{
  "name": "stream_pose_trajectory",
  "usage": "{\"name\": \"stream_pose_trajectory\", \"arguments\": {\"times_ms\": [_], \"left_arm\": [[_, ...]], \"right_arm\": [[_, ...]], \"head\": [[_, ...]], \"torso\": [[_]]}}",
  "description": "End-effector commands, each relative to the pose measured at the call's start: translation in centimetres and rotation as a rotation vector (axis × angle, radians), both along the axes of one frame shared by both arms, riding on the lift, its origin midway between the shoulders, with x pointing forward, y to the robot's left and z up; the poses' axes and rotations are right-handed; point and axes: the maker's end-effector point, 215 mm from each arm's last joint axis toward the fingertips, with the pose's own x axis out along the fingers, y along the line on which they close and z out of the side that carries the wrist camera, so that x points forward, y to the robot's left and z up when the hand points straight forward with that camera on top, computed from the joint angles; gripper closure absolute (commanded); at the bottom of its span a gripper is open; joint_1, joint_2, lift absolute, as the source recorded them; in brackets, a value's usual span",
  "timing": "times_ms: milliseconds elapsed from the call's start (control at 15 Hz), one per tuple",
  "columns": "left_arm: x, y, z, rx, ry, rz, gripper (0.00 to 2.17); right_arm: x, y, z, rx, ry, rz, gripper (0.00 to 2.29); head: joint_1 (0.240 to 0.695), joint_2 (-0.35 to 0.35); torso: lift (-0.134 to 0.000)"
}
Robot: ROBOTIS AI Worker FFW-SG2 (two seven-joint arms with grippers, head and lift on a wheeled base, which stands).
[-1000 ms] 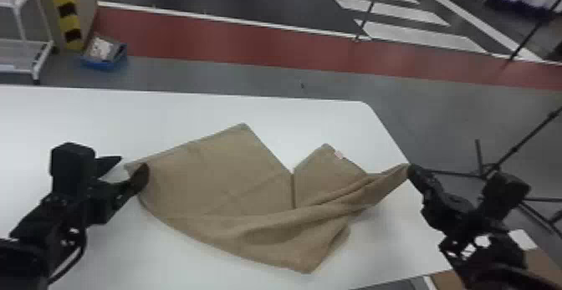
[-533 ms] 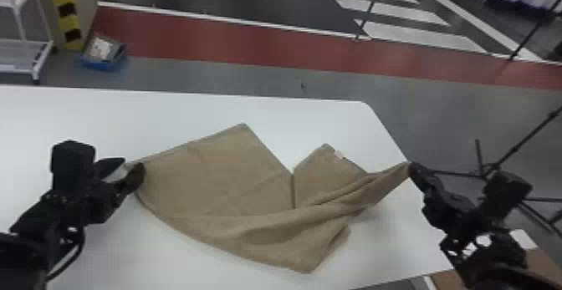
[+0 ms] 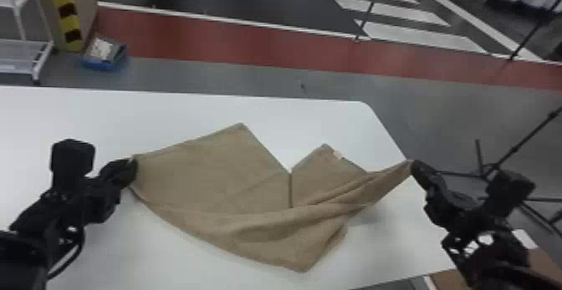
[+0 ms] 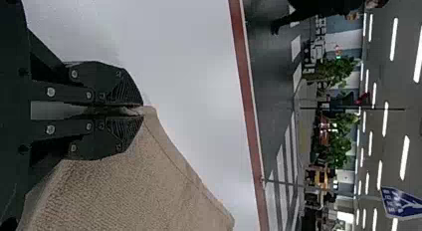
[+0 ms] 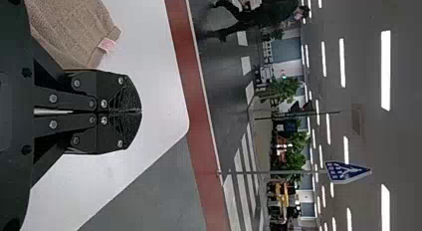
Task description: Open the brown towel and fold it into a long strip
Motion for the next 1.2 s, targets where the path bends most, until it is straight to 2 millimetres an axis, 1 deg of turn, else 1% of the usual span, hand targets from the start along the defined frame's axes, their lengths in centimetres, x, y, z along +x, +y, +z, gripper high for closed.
{"name": "stream_pose_trajectory", "arguments": {"times_ms": [0,67,133,200,267,333,400,467,533,600,667,733,800,867,933,1000,1067,1133], "left_arm": [[-1.0,0.2,1.8,-0.026,-0.014,0.009,1.64],[-1.4,0.2,2.9,-0.036,-0.021,0.011,1.64],[-1.8,0.5,3.6,-0.037,-0.004,0.019,1.64],[-1.9,0.8,5.0,-0.039,-0.014,0.029,1.64],[-2.4,2.7,6.2,-0.048,-0.02,0.064,1.64],[-2.6,3.9,8.5,-0.058,-0.045,0.088,1.64],[-3.1,5.3,10.3,-0.058,-0.048,0.112,1.64],[-4.1,7.0,12.8,-0.068,-0.081,0.137,1.64],[-5.3,8.4,16.2,-0.089,-0.13,0.154,1.64],[-6.7,9.5,18.3,-0.099,-0.141,0.163,1.64],[-8.1,10.4,20.1,-0.116,-0.139,0.172,1.64],[-9.3,11.1,21.2,-0.116,-0.122,0.18,1.64],[-10.1,11.7,21.4,-0.108,-0.095,0.188,1.64],[-10.5,12.3,21.4,-0.113,-0.079,0.197,1.64],[-10.5,12.8,21.7,-0.126,-0.078,0.202,1.64],[-10.1,12.7,22.2,-0.137,-0.088,0.196,1.64],[-9.3,12.7,22.4,-0.144,-0.093,0.198,1.64],[-8.3,12.8,22.3,-0.151,-0.091,0.201,1.64]], "right_arm": [[0.2,0.2,0.1,-0.004,0.001,0.006,1.48],[0.4,0.3,0.4,-0.014,0.004,0.01,1.48],[0.6,0.3,0.9,-0.021,0.01,0.02,1.48],[0.9,0.4,1.3,-0.022,0.019,0.032,1.48],[1.0,0.1,2.3,-0.042,0.016,0.033,1.48],[1.2,-0.5,3.5,-0.054,0.013,0.028,1.48],[1.2,-1.3,4.2,-0.054,0.026,0.019,1.48],[1.2,-2.3,5.2,-0.047,0.037,0.008,1.48],[1.0,-3.2,6.0,-0.043,0.043,-0.001,1.48],[0.8,-3.8,7.0,-0.047,0.043,-0.01,1.48],[0.6,-4.5,8.0,-0.053,0.04,-0.019,1.48],[0.6,-4.8,8.3,-0.05,0.05,-0.019,1.48],[0.8,-4.7,8.6,-0.049,0.057,-0.008,1.48],[1.5,-3.8,8.9,-0.056,0.058,0.017,1.48],[2.5,-2.5,8.7,-0.072,0.072,0.047,1.48],[4.3,-0.7,8.7,-0.084,0.08,0.079,1.48],[6.6,1.2,8.2,-0.087,0.094,0.109,1.48],[8.8,2.9,8.3,-0.094,0.098,0.136,1.48]], "head": [[0.695,-0.35],[0.695,-0.35],[0.695,-0.35],[0.695,-0.35],[0.695,-0.35],[0.695,-0.35],[0.695,-0.35],[0.695,-0.35],[0.695,-0.35],[0.695,-0.35],[0.695,-0.35],[0.695,-0.35],[0.695,-0.35],[0.693,-0.35],[0.691,-0.35],[0.69,-0.35],[0.688,-0.336],[0.684,-0.32]], "torso": [[-0.123],[-0.123],[-0.123],[-0.123],[-0.123],[-0.123],[-0.123],[-0.123],[-0.123],[-0.123],[-0.123],[-0.123],[-0.123],[-0.123],[-0.123],[-0.123],[-0.123],[-0.123]]}}
